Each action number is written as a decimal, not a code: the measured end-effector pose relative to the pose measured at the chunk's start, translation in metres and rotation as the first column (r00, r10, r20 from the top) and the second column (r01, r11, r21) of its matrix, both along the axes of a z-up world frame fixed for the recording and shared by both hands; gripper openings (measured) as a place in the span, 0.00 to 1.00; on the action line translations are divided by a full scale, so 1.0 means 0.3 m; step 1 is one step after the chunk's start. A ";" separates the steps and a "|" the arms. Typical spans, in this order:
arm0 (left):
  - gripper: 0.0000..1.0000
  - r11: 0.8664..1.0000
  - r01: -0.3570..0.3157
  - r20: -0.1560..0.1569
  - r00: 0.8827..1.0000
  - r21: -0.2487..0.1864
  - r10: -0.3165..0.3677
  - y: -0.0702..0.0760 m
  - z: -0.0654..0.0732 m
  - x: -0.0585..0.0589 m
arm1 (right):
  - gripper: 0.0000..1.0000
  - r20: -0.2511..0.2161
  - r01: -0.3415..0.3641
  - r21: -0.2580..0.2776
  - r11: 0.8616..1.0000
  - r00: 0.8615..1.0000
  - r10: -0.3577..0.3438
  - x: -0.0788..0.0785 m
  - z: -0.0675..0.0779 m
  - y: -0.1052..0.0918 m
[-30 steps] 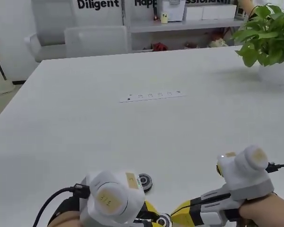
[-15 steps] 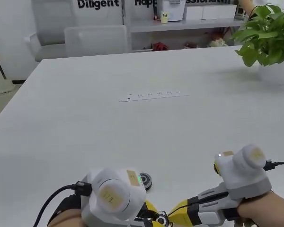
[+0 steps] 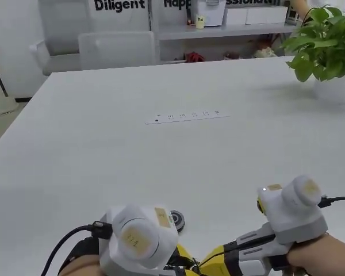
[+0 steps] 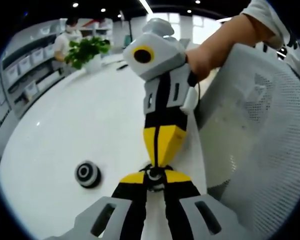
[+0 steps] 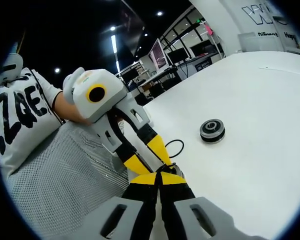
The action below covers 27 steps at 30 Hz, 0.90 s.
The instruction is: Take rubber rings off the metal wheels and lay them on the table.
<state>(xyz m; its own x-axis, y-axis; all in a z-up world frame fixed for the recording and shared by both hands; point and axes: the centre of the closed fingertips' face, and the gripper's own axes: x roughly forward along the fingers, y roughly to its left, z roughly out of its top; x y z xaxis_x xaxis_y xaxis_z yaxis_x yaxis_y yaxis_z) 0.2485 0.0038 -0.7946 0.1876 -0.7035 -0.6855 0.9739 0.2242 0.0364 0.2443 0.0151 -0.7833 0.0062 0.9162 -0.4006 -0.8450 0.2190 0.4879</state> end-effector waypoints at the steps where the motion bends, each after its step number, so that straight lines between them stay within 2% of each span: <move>1: 0.12 1.000 0.000 0.000 1.000 0.000 0.000 0.000 0.000 0.000 | 0.00 -0.005 0.004 0.006 1.000 1.000 -0.003 0.001 0.002 0.001; 11: 0.13 1.000 0.017 0.005 1.000 -0.012 -0.017 -0.002 0.000 -0.002 | 0.00 -0.009 0.041 0.004 0.999 0.999 -0.041 0.022 -0.016 -0.022; 15: 0.14 1.000 0.017 -0.010 1.000 -0.022 -0.017 -0.003 0.001 -0.003 | 0.00 -0.013 0.053 0.005 0.999 0.999 -0.053 0.027 -0.017 -0.027; 18: 0.14 1.000 0.024 -0.008 1.000 -0.018 -0.024 -0.003 0.001 -0.005 | 0.00 -0.012 0.059 0.007 0.998 0.998 -0.059 0.029 -0.013 -0.028; 21: 0.14 0.999 0.038 0.005 0.999 -0.021 -0.038 -0.001 0.017 -0.007 | 0.00 -0.012 0.060 0.009 0.998 0.998 -0.060 0.030 -0.010 -0.029; 22: 0.13 0.999 0.044 -0.002 0.999 -0.029 -0.044 -0.001 0.025 -0.013 | 0.00 -0.013 0.060 0.010 0.998 0.998 -0.060 0.030 -0.008 -0.029; 27: 0.16 0.998 0.053 0.006 0.999 -0.035 -0.053 0.012 0.049 -0.017 | 0.00 -0.015 0.064 0.017 0.998 0.998 -0.064 0.031 -0.001 -0.032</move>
<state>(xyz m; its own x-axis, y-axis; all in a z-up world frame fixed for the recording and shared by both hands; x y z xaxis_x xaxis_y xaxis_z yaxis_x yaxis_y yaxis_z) 0.2433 0.0075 -0.7799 0.1532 -0.7362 -0.6593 0.9842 0.1737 0.0348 0.2537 0.0054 -0.7837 0.0593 0.9210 -0.3851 -0.8222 0.2638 0.5044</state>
